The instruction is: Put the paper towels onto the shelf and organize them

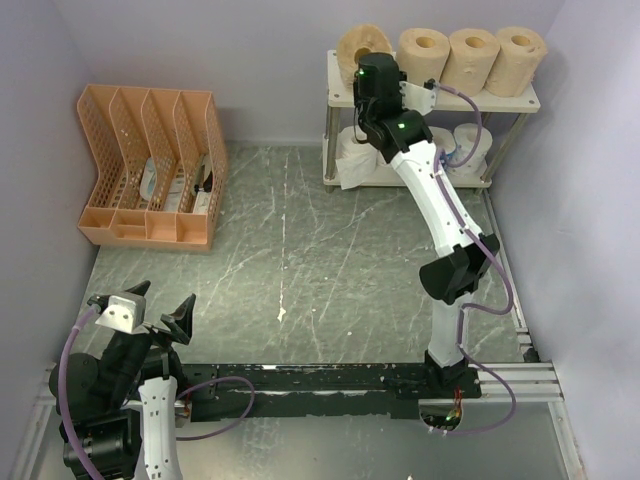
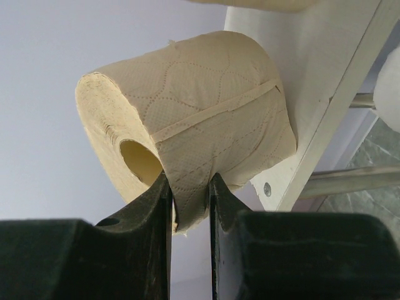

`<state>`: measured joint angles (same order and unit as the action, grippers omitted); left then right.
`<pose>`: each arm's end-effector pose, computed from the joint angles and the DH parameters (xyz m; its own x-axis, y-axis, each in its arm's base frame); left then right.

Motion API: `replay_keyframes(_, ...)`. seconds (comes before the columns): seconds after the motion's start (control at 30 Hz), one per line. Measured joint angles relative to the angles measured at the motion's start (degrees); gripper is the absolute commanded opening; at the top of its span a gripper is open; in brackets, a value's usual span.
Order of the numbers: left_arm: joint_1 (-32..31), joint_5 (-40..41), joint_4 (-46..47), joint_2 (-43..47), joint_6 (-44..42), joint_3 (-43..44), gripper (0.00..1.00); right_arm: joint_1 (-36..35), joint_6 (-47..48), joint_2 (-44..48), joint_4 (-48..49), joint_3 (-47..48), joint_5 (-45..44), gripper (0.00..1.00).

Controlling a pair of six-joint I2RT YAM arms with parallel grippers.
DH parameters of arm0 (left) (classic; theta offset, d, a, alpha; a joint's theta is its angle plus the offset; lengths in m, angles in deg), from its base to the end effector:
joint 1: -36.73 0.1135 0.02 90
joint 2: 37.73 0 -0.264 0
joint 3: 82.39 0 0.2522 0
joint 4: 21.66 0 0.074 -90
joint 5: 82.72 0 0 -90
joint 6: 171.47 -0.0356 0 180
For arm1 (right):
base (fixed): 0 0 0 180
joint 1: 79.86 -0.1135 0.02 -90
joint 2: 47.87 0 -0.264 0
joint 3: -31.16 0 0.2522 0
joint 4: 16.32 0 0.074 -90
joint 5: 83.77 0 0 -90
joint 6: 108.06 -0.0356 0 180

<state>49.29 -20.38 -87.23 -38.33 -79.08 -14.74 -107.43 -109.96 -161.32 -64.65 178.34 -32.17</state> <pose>-0.0356 -0.0249 0.3512 0.0143 -0.0346 -0.9993 0.2612 0.9648 -0.0297 0.3944 0.1810 0.4701 0.1774 0.9762 -0.1244 0.2177 0.0843 0.9724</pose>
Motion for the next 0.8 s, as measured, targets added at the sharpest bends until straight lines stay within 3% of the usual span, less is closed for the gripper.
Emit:
replay_keyframes(0.07, 0.0, 0.0, 0.0, 0.0, 0.0, 0.0, 0.99, 0.6, -0.1, -0.1, 0.2, 0.0, 0.6, 0.0)
replay_keyframes(0.1, 0.0, 0.0, 0.0, 0.0, 0.0, 0.0, 0.99, 1.0, -0.2, -0.1, 0.4, 0.0, 0.7, 0.05)
replay_keyframes(0.17, 0.0, 0.0, 0.0, 0.0, 0.0, 0.0, 0.99, 1.8, -0.3, -0.1, 0.5, 0.0, 1.2, 0.36)
replay_keyframes(0.2, 0.0, 0.0, 0.0, 0.0, 0.0, 0.0, 0.99, 2.2, -0.2, -0.2, 0.6, 0.0, 1.6, 0.59)
replay_keyframes(0.23, 0.0, 0.0, 0.0, 0.0, 0.0, 0.0, 0.99, 2.6, -0.1, -0.4, 0.9, 0.0, 1.7, 0.93)
replay_keyframes(0.27, 0.0, 0.0, 0.0, 0.0, 0.0, 0.0, 0.99, 2.9, 0.1, -0.7, 1.4, 0.2, 1.8, 1.0)
replay_keyframes(0.57, 0.0, 0.0, 0.0, 0.0, 0.0, 0.0, 0.99, 3.5, 9.6, -1.4, 10.1, 1.9, 3.5, 1.0)
replay_keyframes(0.7, 0.0, 0.0, 0.0, 0.0, 0.0, 0.0, 0.99, 2.7, 17.4, 7.1, 15.6, -10.4, 7.1, 1.0)
replay_keyframes(0.8, 0.0, 0.1, 0.0, 0.0, 0.0, 0.0, 0.99, -1.5, 29.3, 20.5, 21.4, -27.6, 8.8, 1.0)
